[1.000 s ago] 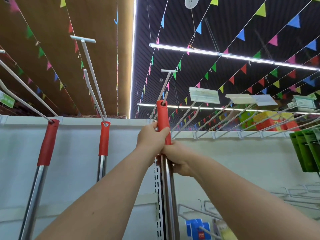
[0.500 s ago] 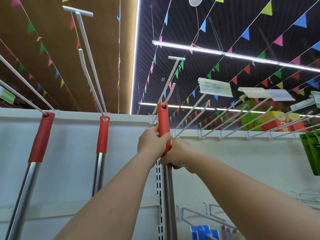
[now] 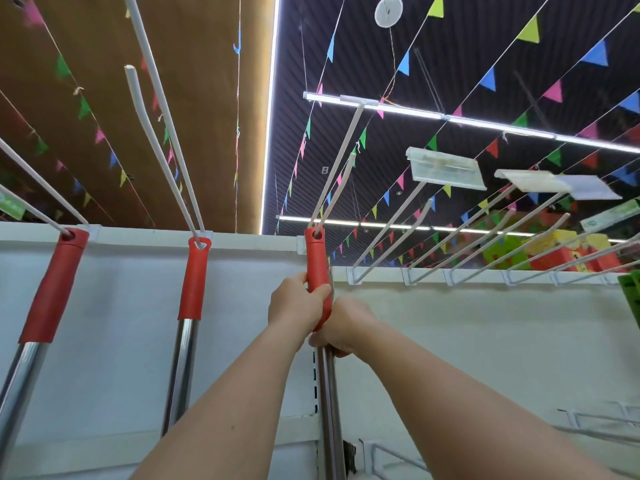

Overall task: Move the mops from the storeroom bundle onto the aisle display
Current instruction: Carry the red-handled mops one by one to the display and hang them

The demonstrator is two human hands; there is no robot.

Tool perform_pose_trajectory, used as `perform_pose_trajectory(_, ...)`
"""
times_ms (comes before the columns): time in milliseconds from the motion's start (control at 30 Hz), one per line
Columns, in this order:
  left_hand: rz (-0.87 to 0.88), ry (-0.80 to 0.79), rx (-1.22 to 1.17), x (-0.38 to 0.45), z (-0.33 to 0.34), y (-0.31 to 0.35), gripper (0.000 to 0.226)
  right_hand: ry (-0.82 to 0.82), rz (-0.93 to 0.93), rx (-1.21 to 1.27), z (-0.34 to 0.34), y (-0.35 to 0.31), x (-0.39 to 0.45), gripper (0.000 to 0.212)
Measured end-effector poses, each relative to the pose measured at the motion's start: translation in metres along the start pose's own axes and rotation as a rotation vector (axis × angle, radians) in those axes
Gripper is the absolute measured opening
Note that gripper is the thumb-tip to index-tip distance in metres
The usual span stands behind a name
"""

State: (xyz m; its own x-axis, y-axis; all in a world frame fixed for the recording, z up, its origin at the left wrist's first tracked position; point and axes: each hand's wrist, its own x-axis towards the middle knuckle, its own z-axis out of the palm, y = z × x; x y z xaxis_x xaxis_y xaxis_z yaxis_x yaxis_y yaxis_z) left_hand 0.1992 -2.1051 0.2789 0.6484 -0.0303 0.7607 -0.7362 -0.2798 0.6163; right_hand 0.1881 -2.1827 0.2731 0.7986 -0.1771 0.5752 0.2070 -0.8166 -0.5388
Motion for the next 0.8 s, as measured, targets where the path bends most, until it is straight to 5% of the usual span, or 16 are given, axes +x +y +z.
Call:
perform_pose_trajectory(367,-0.047,-0.018,-0.009,0.017,0.005,-0.022,0.034,0.009,0.006,-0.166,0.019,0.003,0.027,0.038)
perform_pose_trajectory(533,-0.132,-0.064,-0.110,0.003,0.003,-0.026,0.053,0.032,-0.010,-0.242,0.024,0.000,0.018,0.032)
perform_pose_trajectory(800,-0.233,0.012,-0.224,-0.059,-0.041,-0.033,0.048,0.156,0.137,-0.003,0.042,-0.006,-0.029,0.046)
